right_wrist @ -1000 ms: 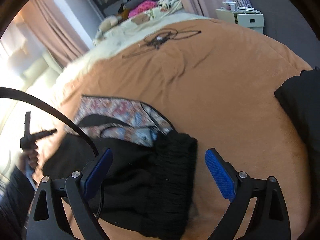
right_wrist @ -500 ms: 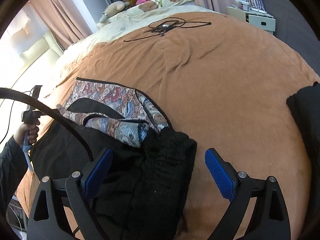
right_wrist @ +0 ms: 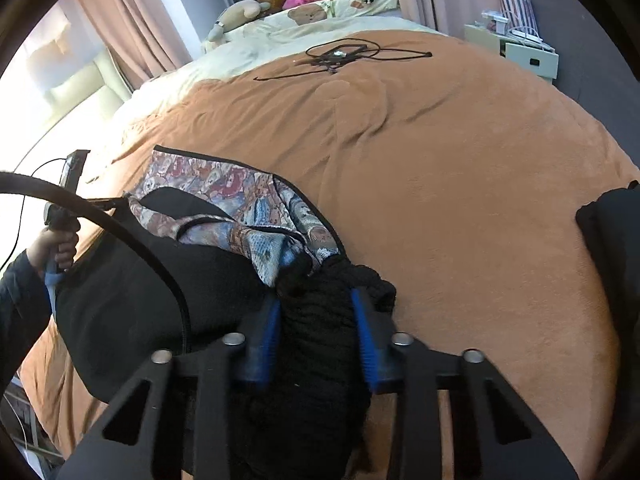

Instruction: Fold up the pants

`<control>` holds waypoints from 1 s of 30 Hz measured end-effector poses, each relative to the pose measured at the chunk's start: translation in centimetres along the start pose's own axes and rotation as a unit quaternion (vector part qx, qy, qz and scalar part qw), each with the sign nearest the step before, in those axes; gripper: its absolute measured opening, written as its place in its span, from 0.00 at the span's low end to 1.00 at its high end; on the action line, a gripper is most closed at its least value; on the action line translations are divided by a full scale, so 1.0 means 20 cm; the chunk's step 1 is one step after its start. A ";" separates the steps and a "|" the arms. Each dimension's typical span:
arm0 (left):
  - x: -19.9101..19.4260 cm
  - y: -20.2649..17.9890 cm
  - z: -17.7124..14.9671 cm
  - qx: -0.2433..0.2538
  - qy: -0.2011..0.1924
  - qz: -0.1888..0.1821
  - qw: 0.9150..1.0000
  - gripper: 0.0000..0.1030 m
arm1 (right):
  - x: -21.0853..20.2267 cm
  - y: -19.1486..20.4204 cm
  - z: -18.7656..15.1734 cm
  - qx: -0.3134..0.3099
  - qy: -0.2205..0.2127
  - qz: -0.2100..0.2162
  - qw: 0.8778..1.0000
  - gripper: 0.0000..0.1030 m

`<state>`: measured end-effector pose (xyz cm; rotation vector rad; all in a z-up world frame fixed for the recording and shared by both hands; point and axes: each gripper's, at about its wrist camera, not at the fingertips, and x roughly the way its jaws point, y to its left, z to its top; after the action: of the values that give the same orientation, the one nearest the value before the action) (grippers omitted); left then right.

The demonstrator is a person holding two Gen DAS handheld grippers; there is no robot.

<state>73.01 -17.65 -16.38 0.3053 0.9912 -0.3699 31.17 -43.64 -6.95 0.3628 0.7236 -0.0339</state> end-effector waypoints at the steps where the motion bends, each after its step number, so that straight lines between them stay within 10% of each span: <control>1: -0.03 0.01 0.02 -0.002 -0.005 0.004 1.000 0.07 | -0.02 0.01 0.00 0.001 -0.004 0.002 1.000 0.27; 10: -0.20 0.05 0.28 -0.028 -0.060 0.027 0.997 0.07 | -0.10 0.06 0.04 -0.006 -0.035 -0.003 0.999 0.25; 30: 0.26 -0.04 0.53 -0.034 -0.036 0.058 0.997 0.07 | 0.20 -0.01 0.21 0.003 -0.021 -0.039 0.999 0.25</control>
<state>83.21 -23.66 -15.38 0.2853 0.9087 -0.2389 36.78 -44.86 -6.70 0.3392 0.6953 -0.1179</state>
